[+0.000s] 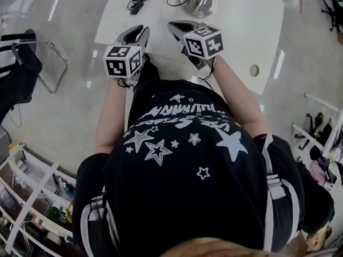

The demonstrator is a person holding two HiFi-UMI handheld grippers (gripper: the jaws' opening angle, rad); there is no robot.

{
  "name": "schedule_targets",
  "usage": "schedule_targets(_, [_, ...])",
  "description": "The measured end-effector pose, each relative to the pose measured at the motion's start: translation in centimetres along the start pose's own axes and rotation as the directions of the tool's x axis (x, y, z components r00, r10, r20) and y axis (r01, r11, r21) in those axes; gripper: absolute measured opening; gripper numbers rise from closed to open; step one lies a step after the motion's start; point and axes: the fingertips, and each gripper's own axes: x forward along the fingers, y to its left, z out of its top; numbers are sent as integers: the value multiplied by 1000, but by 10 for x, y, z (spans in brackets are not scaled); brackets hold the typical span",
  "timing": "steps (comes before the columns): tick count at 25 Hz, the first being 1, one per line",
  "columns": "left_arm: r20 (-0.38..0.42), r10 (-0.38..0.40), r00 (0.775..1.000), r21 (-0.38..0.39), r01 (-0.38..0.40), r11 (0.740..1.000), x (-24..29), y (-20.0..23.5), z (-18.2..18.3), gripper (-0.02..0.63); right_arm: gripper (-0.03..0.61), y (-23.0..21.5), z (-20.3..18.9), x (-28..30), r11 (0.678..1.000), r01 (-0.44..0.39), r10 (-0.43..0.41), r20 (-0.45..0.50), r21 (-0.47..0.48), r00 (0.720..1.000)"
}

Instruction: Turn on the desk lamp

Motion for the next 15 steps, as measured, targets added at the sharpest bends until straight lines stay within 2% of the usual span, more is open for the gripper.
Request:
schedule_targets(7, [62,54,997,-13,-54,998,-19,-45,-7,77,5,10,-24,-53,999,-23,24,18,-40,1000])
schedule_targets(12, [112,59,992,-22,-57,998,-22,-80,-4,77,5,0,-33,-88,999,-14,15,47,-38,999])
schedule_targets(15, [114,53,992,-14,-51,999,-22,-97,-3,76,5,-5,-36,-100,999,-9,11,54,-40,998])
